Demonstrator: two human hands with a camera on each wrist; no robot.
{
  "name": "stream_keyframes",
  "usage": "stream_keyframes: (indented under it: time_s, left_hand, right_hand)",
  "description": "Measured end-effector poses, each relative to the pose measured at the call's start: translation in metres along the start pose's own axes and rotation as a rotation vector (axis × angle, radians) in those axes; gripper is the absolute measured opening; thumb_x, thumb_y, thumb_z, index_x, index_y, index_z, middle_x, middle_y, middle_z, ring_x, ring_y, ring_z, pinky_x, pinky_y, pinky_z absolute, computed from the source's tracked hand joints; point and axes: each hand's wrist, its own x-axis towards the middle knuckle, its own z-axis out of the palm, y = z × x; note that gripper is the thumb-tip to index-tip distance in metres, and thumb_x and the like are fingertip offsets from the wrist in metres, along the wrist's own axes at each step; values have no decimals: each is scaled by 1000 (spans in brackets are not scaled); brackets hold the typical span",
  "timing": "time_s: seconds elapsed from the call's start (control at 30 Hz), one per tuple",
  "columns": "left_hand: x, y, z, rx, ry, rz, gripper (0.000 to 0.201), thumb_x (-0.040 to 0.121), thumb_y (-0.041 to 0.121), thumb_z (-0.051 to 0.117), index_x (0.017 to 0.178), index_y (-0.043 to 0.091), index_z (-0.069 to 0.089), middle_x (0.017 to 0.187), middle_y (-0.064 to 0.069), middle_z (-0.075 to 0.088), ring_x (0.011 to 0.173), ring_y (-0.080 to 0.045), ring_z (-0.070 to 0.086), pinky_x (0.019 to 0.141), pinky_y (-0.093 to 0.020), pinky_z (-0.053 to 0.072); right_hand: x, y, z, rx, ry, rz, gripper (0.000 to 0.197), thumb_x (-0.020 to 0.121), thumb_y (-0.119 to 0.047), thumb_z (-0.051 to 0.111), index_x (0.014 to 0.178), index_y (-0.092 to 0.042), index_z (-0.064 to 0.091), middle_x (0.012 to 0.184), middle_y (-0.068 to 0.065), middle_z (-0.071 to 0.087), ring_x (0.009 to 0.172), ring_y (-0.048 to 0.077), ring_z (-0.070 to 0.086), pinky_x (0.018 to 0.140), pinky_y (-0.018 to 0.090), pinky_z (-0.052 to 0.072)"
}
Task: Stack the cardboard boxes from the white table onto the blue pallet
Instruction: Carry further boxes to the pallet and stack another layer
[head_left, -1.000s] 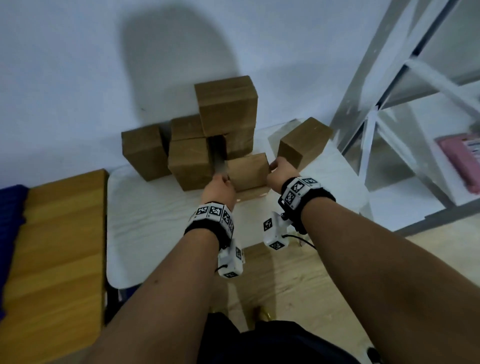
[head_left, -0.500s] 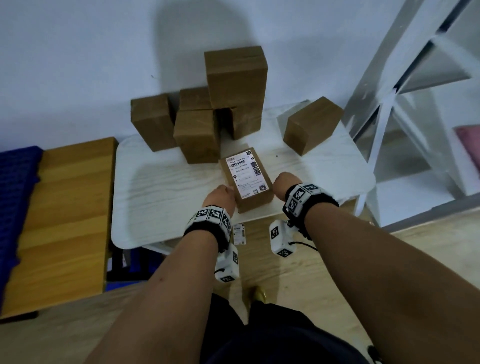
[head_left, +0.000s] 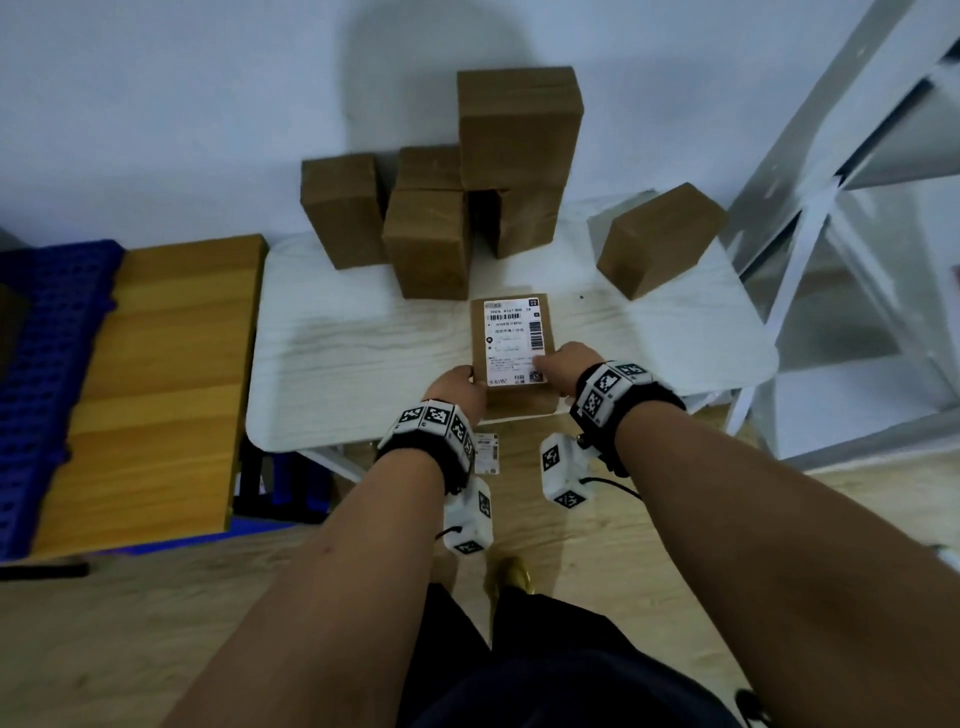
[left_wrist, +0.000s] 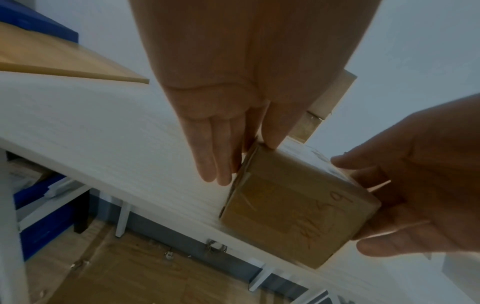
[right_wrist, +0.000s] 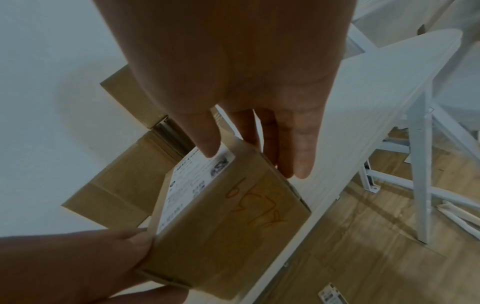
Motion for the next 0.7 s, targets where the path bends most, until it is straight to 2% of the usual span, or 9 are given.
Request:
stream_keyframes:
  time_s: [0.13, 0.2, 0.27, 0.4, 0.47, 0.63, 0.7]
  left_hand:
    - [-10, -17, -19, -75, 45, -22, 30, 96, 25, 44, 113, 10, 65, 109, -12, 67, 98, -29, 62, 77, -29, 46]
    - [-19, -30, -33, -131, 93, -20, 30, 95, 24, 45, 111, 11, 66, 107, -11, 69, 96, -28, 63, 77, -29, 48]
    - [-30, -45, -50, -191, 133, -19, 29, 95, 23, 46, 113, 13, 67, 108, -10, 69, 97, -27, 64, 82, -32, 53]
    - [-62, -87, -93, -268, 209, -7, 31, 93, 17, 47, 117, 15, 67, 110, -10, 69, 100, -28, 64, 88, -39, 55]
    - [-79, -111, -113, -300, 253, -4, 32, 93, 15, 47, 119, 16, 66, 110, -10, 70, 101, -28, 65, 88, -39, 55]
    - [-130, -187, -171, -322, 375, -29, 34, 94, 18, 50, 125, 23, 63, 110, -6, 70, 97, -26, 67, 85, -39, 56]
    - [-151, -217, -195, -312, 434, -43, 34, 95, 19, 49, 126, 22, 61, 111, -8, 69, 97, -28, 66, 82, -33, 55]
  right_hand:
    - [-18, -27, 5, -43, 48, -50, 30, 93, -29, 57, 112, -5, 61, 114, 14, 65, 89, 26, 59, 70, 30, 44]
    - [-30, -44, 13, -42, 61, -85, 32, 91, -30, 61, 113, -7, 60, 113, 12, 65, 86, 24, 58, 64, 29, 43]
    - [-43, -61, 24, -25, 70, -114, 35, 88, -31, 64, 115, -8, 59, 114, 11, 66, 83, 23, 58, 57, 27, 42]
    - [-77, -100, 64, 17, 75, -198, 36, 87, -35, 64, 113, -10, 63, 106, 8, 67, 79, 21, 59, 63, 28, 44]
    - [-96, -119, 85, -3, 63, -257, 38, 88, -37, 62, 114, -10, 65, 103, 7, 67, 80, 21, 60, 64, 28, 46]
    - [-151, -174, 152, -71, 47, -400, 47, 87, -47, 60, 113, -8, 64, 110, 10, 68, 92, 25, 65, 81, 35, 55]
    - [-173, -196, 181, -77, 45, -451, 47, 88, -48, 59, 113, -8, 62, 110, 8, 67, 91, 24, 64, 78, 34, 55]
